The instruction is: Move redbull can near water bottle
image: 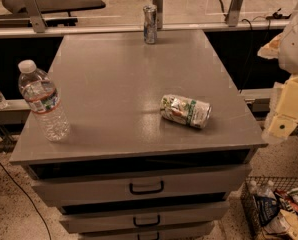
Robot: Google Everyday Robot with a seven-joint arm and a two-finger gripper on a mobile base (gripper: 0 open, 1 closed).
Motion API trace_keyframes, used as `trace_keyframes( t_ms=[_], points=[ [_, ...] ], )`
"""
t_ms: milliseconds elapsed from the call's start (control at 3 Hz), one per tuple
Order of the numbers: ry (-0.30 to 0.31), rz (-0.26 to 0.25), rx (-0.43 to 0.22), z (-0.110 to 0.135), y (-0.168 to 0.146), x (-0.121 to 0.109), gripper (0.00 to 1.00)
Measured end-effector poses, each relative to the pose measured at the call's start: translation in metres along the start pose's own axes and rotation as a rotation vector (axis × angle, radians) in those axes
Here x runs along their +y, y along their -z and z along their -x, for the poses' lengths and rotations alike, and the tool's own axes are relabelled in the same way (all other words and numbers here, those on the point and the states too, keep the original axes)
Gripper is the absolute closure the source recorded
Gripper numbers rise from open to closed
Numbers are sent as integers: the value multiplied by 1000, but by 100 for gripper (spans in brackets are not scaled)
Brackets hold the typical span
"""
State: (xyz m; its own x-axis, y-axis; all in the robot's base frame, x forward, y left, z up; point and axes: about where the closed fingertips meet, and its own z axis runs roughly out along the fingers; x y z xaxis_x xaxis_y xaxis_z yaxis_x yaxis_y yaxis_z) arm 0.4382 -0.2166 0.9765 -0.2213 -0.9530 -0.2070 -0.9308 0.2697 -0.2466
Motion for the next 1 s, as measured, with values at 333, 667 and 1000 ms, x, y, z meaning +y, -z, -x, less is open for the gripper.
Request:
trace_keyframes(
  t_ms=[333, 667, 1000],
  points=[
    [0, 0, 0, 0, 0, 0, 0],
    [-13, -11, -28, 3, -2, 0, 0],
    [-32, -51, -110, 19, -15, -26, 0]
  ],
)
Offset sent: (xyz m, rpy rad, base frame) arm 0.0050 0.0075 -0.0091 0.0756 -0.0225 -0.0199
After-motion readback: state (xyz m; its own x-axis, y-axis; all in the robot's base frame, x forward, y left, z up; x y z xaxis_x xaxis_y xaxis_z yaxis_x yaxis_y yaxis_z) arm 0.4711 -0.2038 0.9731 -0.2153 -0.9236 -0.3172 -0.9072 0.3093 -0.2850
